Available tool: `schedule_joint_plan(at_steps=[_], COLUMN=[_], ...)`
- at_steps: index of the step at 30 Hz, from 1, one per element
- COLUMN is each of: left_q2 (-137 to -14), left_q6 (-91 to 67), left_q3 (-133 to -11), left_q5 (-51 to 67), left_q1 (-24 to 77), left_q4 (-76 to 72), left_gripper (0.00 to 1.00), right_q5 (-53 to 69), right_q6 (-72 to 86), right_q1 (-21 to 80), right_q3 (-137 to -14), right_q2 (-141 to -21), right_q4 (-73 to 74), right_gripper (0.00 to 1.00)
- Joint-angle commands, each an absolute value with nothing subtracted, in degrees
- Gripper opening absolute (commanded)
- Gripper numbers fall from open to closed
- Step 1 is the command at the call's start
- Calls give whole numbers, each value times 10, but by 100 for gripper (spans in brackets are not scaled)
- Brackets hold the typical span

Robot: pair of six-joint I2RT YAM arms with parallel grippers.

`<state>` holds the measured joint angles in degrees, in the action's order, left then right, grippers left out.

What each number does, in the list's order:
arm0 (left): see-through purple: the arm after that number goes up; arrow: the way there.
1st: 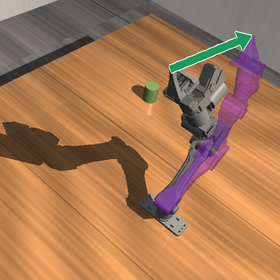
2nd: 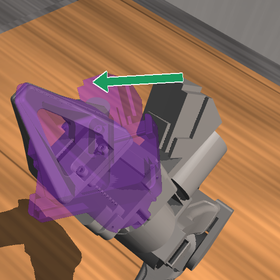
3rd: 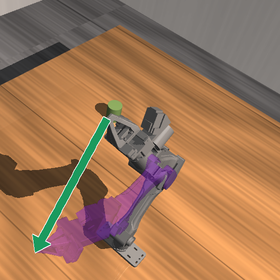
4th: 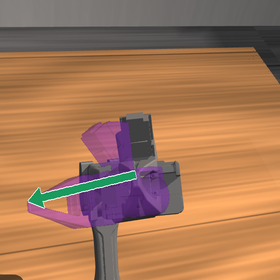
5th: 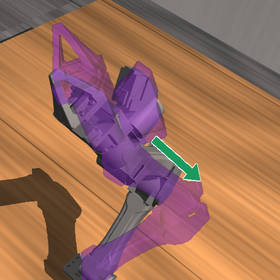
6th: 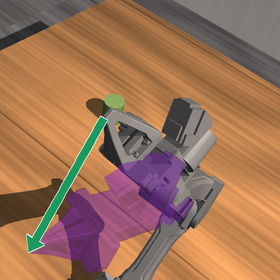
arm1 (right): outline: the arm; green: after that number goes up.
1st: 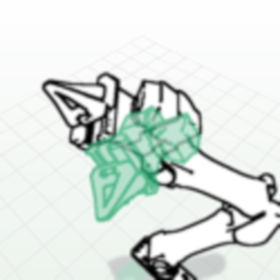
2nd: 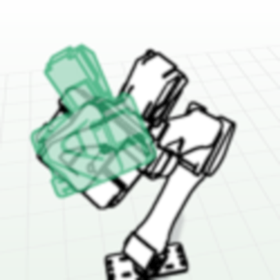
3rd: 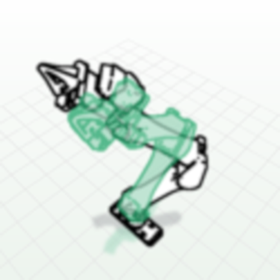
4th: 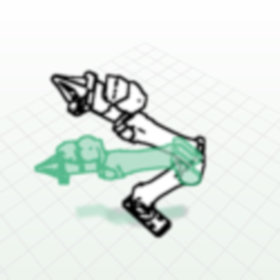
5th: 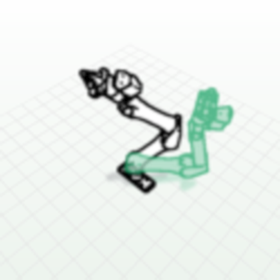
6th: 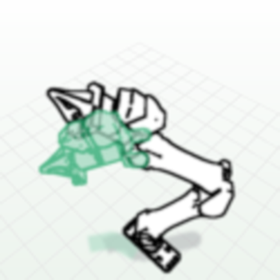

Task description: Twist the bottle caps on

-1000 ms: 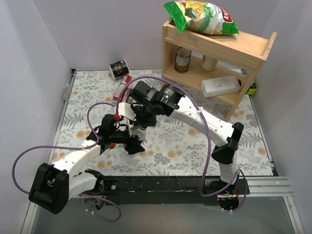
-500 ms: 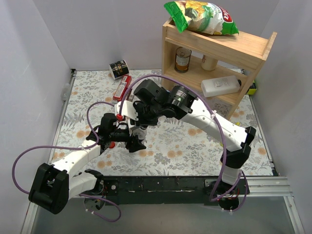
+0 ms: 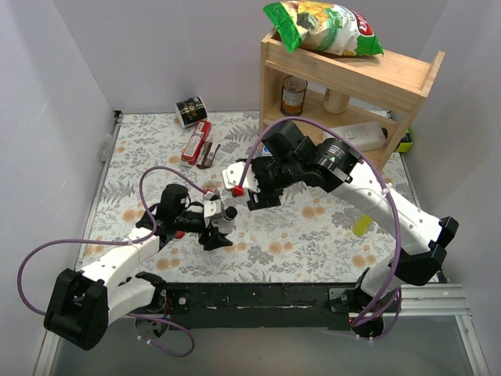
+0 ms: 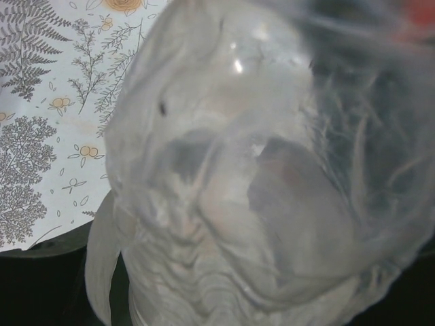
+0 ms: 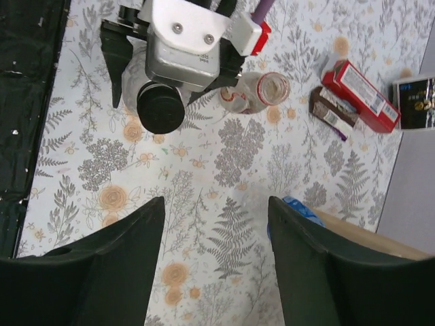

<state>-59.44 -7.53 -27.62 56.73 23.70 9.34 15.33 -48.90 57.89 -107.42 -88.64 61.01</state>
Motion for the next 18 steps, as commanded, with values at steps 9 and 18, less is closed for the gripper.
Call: schedule_joint_plan(at_steps=[9, 18], left_q2=[-632, -640], left_q6=[40, 59], left_q3=[-342, -358], left_q5=[608, 616], left_q1=[236, 236], left_q4=[177, 195], left_gripper=[0, 0], right_q5=[307, 318], right_q6=[-675, -691], right_q1=[586, 596], right_q3=[-1063, -1069], right_q2=[-893, -920], right_q4=[635, 635], right_gripper=[70, 66])
